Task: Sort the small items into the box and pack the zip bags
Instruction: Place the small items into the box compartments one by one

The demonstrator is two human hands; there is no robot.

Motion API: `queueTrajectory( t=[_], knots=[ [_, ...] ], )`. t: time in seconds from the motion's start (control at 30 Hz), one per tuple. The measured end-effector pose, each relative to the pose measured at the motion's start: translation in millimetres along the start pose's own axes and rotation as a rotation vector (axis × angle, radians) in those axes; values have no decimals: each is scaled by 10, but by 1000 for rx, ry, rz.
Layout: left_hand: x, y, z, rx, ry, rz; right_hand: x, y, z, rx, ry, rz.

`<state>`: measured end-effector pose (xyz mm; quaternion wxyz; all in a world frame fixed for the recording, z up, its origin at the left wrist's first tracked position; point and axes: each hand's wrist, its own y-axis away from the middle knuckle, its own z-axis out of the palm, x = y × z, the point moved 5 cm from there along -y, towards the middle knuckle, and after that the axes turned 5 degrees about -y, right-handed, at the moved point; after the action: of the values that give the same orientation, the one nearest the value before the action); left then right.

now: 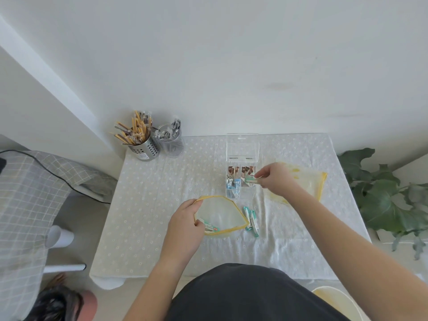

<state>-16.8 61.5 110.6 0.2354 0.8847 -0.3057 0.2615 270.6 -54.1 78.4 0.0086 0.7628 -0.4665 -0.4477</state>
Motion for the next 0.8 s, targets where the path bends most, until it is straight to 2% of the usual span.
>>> queueTrajectory(
  t=[0.43,0.67,0.8],
  knots=[
    [-47,-58,20,-42,-1,-23,-89,-554,663,-215,531,-156],
    [-93,-99,89,-75,15,-39,-18,-591,591,-146,430,-184],
    [-71,-118,115,-89,16,-30,-105,-330,360,-15,198,-209]
  ],
)
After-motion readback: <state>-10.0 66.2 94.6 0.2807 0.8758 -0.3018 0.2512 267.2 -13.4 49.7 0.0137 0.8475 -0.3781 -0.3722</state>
